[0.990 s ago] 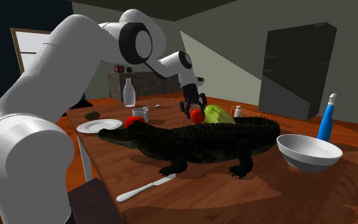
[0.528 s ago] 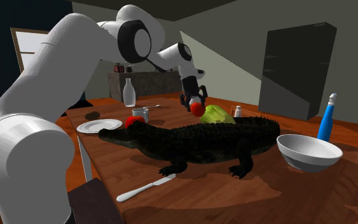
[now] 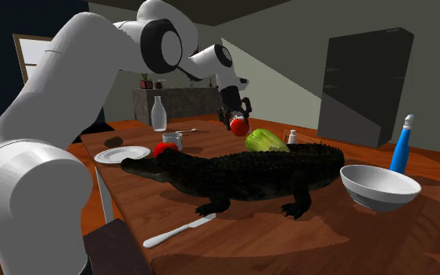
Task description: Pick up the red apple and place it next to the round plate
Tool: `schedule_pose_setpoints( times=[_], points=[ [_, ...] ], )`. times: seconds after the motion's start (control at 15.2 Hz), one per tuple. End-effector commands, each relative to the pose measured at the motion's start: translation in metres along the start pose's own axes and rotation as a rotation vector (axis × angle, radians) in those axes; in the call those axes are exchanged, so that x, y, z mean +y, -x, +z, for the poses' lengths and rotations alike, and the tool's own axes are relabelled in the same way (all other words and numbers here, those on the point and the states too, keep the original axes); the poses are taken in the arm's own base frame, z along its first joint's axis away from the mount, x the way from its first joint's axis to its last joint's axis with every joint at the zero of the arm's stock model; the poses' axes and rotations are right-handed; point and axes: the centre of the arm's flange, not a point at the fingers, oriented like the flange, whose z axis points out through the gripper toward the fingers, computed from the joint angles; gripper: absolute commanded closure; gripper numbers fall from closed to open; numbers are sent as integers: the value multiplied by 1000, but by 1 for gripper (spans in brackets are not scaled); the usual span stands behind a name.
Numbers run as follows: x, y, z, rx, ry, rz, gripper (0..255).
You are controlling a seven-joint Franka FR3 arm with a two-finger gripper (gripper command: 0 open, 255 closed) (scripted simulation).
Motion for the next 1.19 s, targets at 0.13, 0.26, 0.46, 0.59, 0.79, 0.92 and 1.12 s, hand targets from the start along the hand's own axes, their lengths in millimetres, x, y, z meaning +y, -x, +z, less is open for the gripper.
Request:
schedule_pose_setpoints(
  times=[0.13, 0.26, 0.46, 0.59, 0.79, 0.92, 1.12],
  points=[
    [-40, 32, -10, 0, 0, 0, 255],
    [-61, 47, -14, 0, 0, 0, 255],
    [-92, 71, -21, 0, 0, 0, 255],
    [-112, 87, -26, 0, 0, 0, 255],
    [-143, 110, -32, 0, 0, 0, 255],
    [-164, 126, -37, 0, 0, 0, 255],
    [-195, 150, -43, 0, 0, 0, 255]
  ],
)
